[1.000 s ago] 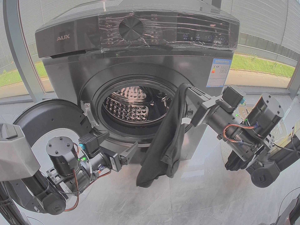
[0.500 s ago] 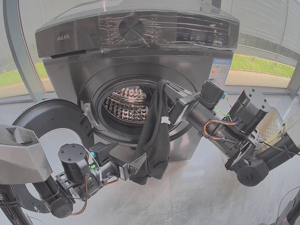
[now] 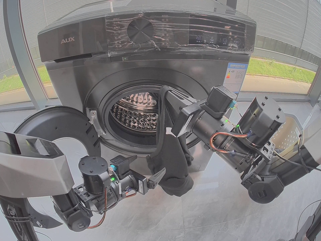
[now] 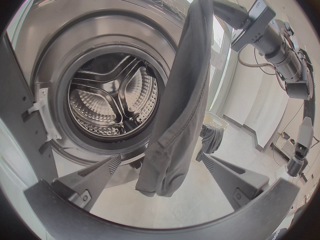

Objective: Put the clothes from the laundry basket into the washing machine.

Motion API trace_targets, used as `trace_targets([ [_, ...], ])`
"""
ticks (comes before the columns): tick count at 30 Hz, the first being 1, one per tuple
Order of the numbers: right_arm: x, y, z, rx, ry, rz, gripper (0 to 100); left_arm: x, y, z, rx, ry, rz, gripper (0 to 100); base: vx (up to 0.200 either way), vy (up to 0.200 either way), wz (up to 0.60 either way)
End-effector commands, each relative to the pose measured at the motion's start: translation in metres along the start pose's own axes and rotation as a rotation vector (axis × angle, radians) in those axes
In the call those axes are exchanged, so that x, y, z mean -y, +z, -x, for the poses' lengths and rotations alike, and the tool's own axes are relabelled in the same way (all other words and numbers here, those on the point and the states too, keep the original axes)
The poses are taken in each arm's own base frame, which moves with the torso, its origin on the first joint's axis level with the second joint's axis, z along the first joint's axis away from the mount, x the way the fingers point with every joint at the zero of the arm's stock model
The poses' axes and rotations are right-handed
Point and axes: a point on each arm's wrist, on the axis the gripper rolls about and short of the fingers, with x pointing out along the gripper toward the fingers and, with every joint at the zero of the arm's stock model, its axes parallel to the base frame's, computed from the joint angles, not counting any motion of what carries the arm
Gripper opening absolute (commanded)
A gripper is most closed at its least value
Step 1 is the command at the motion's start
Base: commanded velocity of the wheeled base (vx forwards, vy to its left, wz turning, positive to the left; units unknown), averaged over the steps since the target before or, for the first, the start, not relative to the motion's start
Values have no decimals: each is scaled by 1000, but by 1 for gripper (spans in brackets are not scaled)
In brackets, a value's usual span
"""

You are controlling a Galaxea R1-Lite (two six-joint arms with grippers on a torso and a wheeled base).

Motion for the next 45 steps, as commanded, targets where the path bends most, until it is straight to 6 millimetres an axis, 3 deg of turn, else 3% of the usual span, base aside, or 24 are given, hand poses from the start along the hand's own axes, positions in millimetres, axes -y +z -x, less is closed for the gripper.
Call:
trace_targets([
  [1,-4,-1,-1,3,8,-4,0,-1,-9,-14,-13,-7,1,100,0,0,0],
  [7,-4,1,-2,13,10,-4,0,-3,-16,-20,-30,-23,5,100,0,0,0],
  [17,-11,3,1,19,26,-13,0,-15,-29,-51,-11,13,6,100,0,0,0],
  [25,-11,2,3,14,25,-14,0,-30,-24,-61,31,82,13,100,0,0,0],
  [26,-11,3,3,17,26,-14,0,-31,-24,-61,33,85,14,0,0,0,0],
  [33,-2,3,2,14,-18,-4,0,-30,-21,-60,42,84,19,0,0,0,0],
  [38,27,4,0,18,-106,24,0,-27,-10,-52,65,74,23,0,0,0,0],
  [40,51,0,-4,10,-167,46,0,-22,3,-42,90,60,21,0,0,0,0],
  [45,80,-12,-6,-11,-235,67,0,-12,17,-19,101,25,19,0,0,0,0],
])
